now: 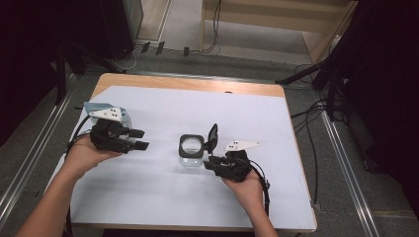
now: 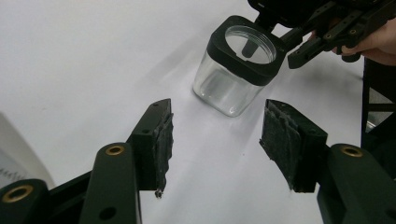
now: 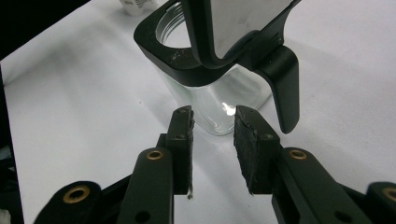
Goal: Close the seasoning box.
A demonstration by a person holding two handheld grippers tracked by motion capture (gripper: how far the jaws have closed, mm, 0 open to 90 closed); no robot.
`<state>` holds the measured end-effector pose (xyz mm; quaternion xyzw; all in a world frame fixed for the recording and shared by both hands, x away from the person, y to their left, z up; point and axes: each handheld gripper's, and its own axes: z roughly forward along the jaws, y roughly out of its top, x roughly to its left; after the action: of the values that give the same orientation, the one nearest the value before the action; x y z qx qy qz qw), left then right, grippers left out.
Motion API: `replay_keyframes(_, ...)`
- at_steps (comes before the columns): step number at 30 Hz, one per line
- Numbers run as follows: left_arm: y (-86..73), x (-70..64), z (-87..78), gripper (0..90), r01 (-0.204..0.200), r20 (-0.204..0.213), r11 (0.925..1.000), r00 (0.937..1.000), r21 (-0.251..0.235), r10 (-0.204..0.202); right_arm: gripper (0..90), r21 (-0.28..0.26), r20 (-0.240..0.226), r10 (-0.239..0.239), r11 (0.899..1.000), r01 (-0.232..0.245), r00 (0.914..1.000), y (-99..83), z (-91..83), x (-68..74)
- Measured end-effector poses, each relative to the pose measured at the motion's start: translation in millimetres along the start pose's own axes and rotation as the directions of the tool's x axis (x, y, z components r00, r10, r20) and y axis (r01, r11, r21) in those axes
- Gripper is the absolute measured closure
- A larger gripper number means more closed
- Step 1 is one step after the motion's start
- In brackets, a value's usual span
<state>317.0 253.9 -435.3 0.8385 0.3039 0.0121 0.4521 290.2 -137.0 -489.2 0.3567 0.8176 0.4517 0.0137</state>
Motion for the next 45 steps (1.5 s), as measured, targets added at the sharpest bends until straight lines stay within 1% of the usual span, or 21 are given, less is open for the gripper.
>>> replay_keyframes(10,-17.9,18.7,-18.7,45.0,0.039,-0.042,0.9991,0.9984,0.014,-0.039,68.4,0.001,-0.001,0.000,1.000,0.000,1.0000,2.3,0.2,-1.9)
replay_keyframes(11,-20.5,20.9,-20.9,45.0,0.051,-0.053,0.9986,0.9973,0.011,-0.050,68.4,0.001,-0.002,0.000,1.000,0.000,1.0000,2.5,0.4,-2.0)
replay_keyframes(12,-21.9,22.6,-22.8,45.0,0.054,-0.050,0.9985,0.9973,0.010,-0.053,68.4,0.004,-0.002,-0.002,1.000,0.002,1.0000,2.9,0.6,-2.1)
replay_keyframes(14,-25.6,25.9,-27.8,45.2,0.066,-0.064,0.9978,0.9958,0.002,-0.066,68.4,0.007,-0.004,-0.003,1.000,0.003,1.0000,3.6,0.9,-2.3)
replay_keyframes(17,-31.6,30.0,-35.9,45.3,0.078,-0.094,0.9970,0.9925,-0.008,-0.078,68.1,0.007,-0.004,-0.003,1.000,0.003,1.0000,4.2,1.7,-2.5)
replay_keyframes(18,-33.0,31.4,-37.6,45.3,0.081,-0.092,0.9966,0.9924,-0.012,-0.082,67.4,0.008,-0.005,-0.005,1.000,0.005,1.0000,4.4,1.9,-2.6)
replay_keyframes(21,-36.6,35.2,-42.9,45.5,0.101,-0.117,0.9948,0.9879,-0.015,-0.102,67.1,0.012,-0.004,-0.004,1.000,0.004,1.0000,4.5,2.4,-2.7)
replay_keyframes(22,-37.3,35.5,-44.2,45.5,0.104,-0.126,0.9945,0.9866,-0.007,-0.104,67.1,0.011,-0.006,-0.003,1.000,0.003,1.0000,4.5,2.5,-2.9)
replay_keyframes(23,-37.9,36.1,-45.6,45.6,0.098,-0.136,0.9952,0.9860,0.003,-0.097,67.0,0.009,-0.007,-0.001,1.000,0.001,1.0000,4.6,2.5,-3.1)
replay_keyframes(24,-38.5,36.3,-47.3,45.7,0.102,-0.137,0.9947,0.9855,0.014,-0.099,67.0,0.007,-0.009,-0.002,1.000,0.002,1.0000,4.8,2.4,-3.4)
replay_keyframes(27,-41.8,39.7,-55.4,45.8,0.107,-0.153,0.9942,0.9829,0.016,-0.103,66.8,0.004,-0.010,0.002,1.000,-0.002,1.0000,5.3,2.4,-4.1)
replay_keyframes(28,-43.3,40.7,-58.8,45.8,0.116,-0.162,0.9933,0.9803,0.005,-0.113,66.8,0.003,-0.010,0.000,1.000,0.000,0.9999,5.4,2.4,-4.5)
replay_keyframes(29,-45.2,43.1,-64.2,45.8,0.125,-0.156,0.9922,0.9800,0.001,-0.123,66.7,0.004,-0.010,0.000,1.000,0.000,0.9999,5.4,2.3,-4.6)
replay_keyframes(30,-46.4,44.5,-67.1,46.0,0.124,-0.163,0.9922,0.9789,-0.005,-0.123,66.8,0.004,-0.011,0.000,1.000,0.000,0.9999,5.5,2.4,-4.6)
replay_keyframes(32,-49.3,46.3,-74.8,46.2,0.135,-0.179,0.9907,0.9744,-0.020,-0.136,66.7,0.005,-0.010,0.002,1.000,-0.002,0.9999,5.4,2.7,-4.3)
replay_keyframes(34,-52.0,49.1,-83.1,46.4,0.139,-0.179,0.9896,0.9733,-0.037,-0.143,66.8,0.008,-0.011,0.001,1.000,-0.001,0.9999,5.4,3.1,-4.0)
replay_keyframes(36,-53.6,50.9,-90.4,46.4,0.150,-0.192,0.9870,0.9686,-0.059,-0.158,66.8,0.011,-0.011,0.000,1.000,0.000,0.9999,5.4,3.4,-3.9)
replay_keyframes(37,-53.3,51.0,-93.3,46.2,0.150,-0.204,0.9872,0.9663,-0.054,-0.158,66.8,0.011,-0.010,-0.002,1.000,0.002,0.9999,5.3,3.6,-4.0)
replay_keyframes(41,-52.6,53.7,-103.0,46.6,0.142,-0.209,0.9866,0.9655,-0.081,-0.156,66.8,0.012,-0.010,-0.001,1.000,0.001,1.0000,5.0,3.5,-4.1)
replay_keyframes(43,-50.2,57.1,-102.4,46.6,0.144,-0.206,0.9873,0.9662,-0.066,-0.155,66.8,0.010,-0.010,0.007,1.000,-0.007,0.9999,4.8,3.1,-4.3)
replay_keyframes(45,-44.3,60.8,-99.0,46.6,0.134,-0.223,0.9904,0.9650,-0.034,-0.138,66.8,0.009,-0.010,0.009,1.000,-0.009,0.9999,4.7,2.9,-4.4)
